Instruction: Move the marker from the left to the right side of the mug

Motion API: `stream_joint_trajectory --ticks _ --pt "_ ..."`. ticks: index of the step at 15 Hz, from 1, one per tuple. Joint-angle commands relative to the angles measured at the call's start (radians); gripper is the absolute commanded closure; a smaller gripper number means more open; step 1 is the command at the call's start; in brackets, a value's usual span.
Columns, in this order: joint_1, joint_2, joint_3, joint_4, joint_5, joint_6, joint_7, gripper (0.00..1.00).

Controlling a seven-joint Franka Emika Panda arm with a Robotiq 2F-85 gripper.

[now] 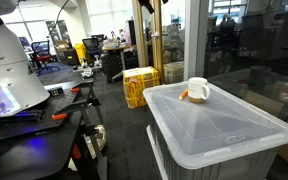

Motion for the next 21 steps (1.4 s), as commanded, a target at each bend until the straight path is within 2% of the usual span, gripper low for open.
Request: stream_joint_trajectory --ticks 1,5,10,11,17,21 --pt "0.029 0.094 -0.018 0.036 -0.016 0.063 -0.077 0.0" --pt "0.036 0.191 -0.02 0.092 -0.035 0.067 -0.146 0.0" --pt "0.044 0.317 -0.018 0.195 -0.104 0.088 -0.129 0.0" --pt "0.031 0.344 0.001 0.214 -0.117 0.092 -0.113 0.0" --pt "0.07 0.485 0.006 0.318 -0.125 0.095 -0.091 0.0" --pt "0.126 0.559 -0.022 0.365 -0.106 0.101 -0.094 0.0"
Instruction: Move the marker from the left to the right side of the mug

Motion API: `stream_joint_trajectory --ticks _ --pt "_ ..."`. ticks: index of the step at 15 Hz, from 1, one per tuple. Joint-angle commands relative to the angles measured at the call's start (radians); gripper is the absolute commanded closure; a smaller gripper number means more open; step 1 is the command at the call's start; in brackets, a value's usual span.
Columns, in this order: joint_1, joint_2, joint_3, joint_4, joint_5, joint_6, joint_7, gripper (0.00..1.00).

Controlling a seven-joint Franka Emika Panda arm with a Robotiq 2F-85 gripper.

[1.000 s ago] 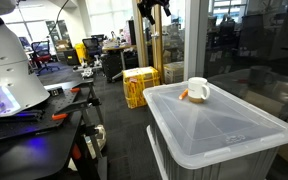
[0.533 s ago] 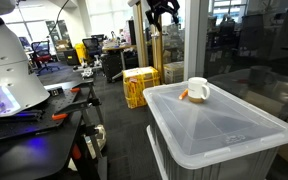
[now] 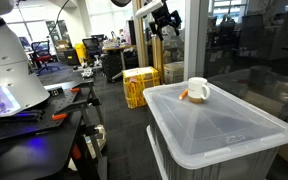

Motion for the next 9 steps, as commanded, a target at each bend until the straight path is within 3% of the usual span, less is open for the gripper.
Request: stream_joint_trajectory --ticks 1,9 --pt "0.051 0.077 -0.031 0.058 -0.006 0.028 0.032 0.0" --pt "0.134 0.186 -0.086 0.091 -0.023 0.029 0.079 0.0"
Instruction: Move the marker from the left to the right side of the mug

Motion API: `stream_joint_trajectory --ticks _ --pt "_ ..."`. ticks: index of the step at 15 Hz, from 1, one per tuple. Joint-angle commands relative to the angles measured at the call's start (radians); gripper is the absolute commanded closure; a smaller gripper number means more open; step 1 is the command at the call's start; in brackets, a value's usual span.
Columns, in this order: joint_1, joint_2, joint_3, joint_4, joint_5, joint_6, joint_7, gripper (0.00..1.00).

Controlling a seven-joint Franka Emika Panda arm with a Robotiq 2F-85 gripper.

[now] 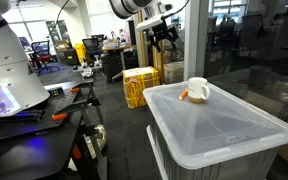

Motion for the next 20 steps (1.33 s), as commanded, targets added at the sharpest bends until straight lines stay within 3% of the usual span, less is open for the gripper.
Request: stream_joint_trajectory --ticks 1,12,20 --pt "0.043 0.058 -0.035 0.034 -0.019 0.029 0.035 0.0" --pt "0.096 0.231 -0.083 0.144 -0.013 0.069 0.022 0.0" --pt "0.069 0.348 -0.069 0.272 0.006 0.038 -0.01 0.0"
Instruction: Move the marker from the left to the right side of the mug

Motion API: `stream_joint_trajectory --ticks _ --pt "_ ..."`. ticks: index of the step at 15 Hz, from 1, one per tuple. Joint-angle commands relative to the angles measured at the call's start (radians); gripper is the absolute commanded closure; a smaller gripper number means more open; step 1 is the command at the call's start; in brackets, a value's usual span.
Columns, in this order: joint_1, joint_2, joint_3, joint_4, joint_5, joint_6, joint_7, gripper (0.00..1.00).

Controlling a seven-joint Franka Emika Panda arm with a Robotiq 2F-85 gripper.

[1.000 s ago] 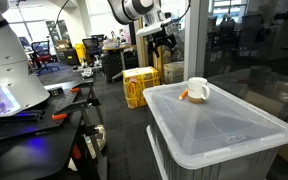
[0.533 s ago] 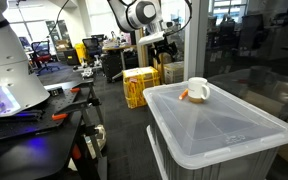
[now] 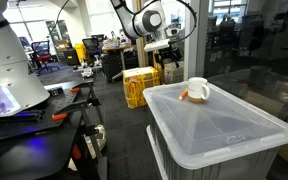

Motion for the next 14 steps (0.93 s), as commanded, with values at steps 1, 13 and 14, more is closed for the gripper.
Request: stream_joint_trajectory --ticks 1,13,14 --pt "-0.008 0.057 -0.001 0.075 0.006 -0.009 -0.011 0.0" --pt "-0.008 0.079 -0.011 0.07 0.004 0.012 -0.003 0.0" --pt "-0.013 0.089 -0.01 0.077 0.005 0.01 -0.007 0.0"
